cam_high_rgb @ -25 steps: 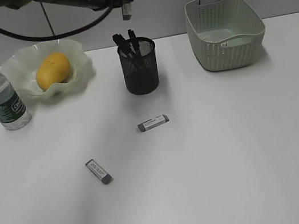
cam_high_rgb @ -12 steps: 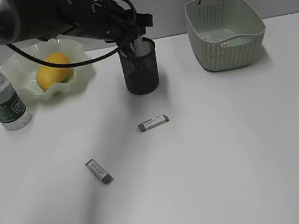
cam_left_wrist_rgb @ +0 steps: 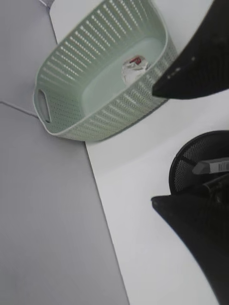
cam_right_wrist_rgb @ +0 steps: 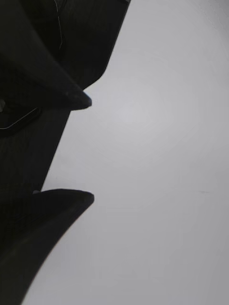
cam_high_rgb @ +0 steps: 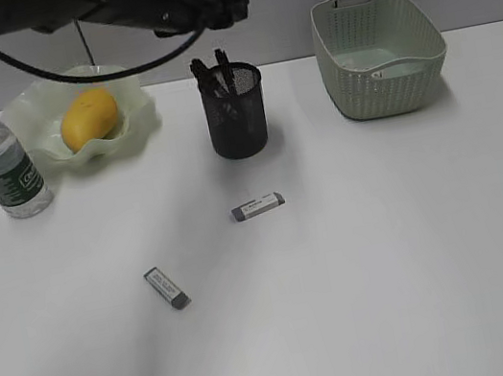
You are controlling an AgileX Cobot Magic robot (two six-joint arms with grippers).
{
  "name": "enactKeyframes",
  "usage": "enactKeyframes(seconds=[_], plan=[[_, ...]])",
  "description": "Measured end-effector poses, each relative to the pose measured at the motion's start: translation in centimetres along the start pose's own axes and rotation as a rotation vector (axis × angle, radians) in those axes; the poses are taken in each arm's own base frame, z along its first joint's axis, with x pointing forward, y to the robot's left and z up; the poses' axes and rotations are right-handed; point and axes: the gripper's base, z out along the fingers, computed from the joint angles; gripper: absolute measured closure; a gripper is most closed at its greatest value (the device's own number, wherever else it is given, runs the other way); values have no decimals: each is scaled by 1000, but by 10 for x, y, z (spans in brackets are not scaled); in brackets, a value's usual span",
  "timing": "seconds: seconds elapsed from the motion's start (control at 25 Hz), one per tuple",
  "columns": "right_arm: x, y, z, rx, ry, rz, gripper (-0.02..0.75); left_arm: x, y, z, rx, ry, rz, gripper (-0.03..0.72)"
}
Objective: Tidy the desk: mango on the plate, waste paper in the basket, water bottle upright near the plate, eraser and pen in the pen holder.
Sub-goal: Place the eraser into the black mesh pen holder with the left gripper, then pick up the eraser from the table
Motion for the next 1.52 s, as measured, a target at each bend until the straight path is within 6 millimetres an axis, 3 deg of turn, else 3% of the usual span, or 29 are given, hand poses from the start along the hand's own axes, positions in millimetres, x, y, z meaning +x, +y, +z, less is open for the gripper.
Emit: enactKeyframes(seconds=[0.12,0.32,0.6,0.88,1.16,1.36,1.52], plan=[[0,0,0,0,0,0,311,-15,-8,-25,19,26,56,205],[0,0,0,0,0,0,311,-10,-8,-52,37,267,137,204],[0,0,0,0,0,0,311,10,28,-74,-5,606,101,204],[0,0,0,0,0,0,312,11,60,-101,-68,756,24,204],[0,0,0,0,0,0,312,-11,71,-157,-188,685,37,214],[0,0,0,0,0,0,312,17,79,-211,-237,667,-23,220],[0,0,0,0,0,0,312,44,80,-264,-298,546,-55,228]])
